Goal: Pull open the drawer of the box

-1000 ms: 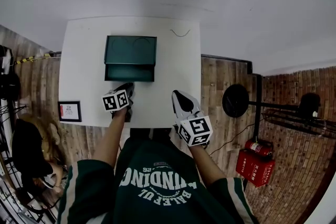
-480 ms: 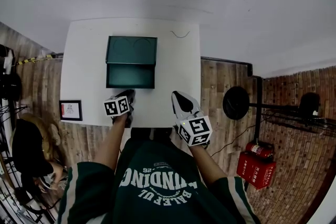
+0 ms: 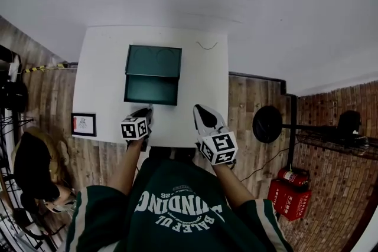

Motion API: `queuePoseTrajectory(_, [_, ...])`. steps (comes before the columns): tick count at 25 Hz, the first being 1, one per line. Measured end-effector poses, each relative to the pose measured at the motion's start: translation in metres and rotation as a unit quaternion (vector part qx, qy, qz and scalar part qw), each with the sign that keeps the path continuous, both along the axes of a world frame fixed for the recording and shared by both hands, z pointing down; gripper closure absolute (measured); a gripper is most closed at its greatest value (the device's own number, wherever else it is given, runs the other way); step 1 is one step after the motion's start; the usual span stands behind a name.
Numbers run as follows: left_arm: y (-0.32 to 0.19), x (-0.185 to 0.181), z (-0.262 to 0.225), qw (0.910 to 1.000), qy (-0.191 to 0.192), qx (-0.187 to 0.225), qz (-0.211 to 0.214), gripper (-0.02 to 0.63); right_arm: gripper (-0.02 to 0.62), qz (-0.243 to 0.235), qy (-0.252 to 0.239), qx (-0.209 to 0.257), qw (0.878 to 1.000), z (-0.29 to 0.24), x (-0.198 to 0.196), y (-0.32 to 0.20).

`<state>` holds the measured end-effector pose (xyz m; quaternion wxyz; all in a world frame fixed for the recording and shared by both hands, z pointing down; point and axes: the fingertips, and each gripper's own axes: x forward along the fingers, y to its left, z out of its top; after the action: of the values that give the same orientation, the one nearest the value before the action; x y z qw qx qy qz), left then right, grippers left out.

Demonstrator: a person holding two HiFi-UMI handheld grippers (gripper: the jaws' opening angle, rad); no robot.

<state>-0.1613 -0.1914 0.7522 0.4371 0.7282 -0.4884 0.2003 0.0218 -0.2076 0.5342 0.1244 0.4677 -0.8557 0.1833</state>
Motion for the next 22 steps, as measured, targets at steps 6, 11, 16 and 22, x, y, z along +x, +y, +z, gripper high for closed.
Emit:
queuePoseTrajectory(6, [-0.019,-0.001,-0.069,0.9925,-0.026,0.111,0.043,0.540,0.594,-0.014,-0.001,0.022,1.000,-0.015,-0.013,-0.020])
queuePoseTrajectory(11, [-0.051,-0.005,-0.155,0.9677,-0.058,0.236,0.066,0.554,0.594,-0.008,-0.013,0.057,0.998,-0.043,-0.017,-0.044])
queuePoseTrajectory(16, [-0.071,-0.005,-0.227,0.9394,-0.083,0.321,0.085,0.554,0.594,-0.011,-0.010,0.096,0.995,-0.071,-0.019,-0.062])
queuePoseTrajectory(22, [-0.083,-0.010,-0.273,0.9234,-0.085,0.365,0.083,0.554,0.594,-0.010,-0.015,0.129,0.992,-0.092,-0.022,-0.070])
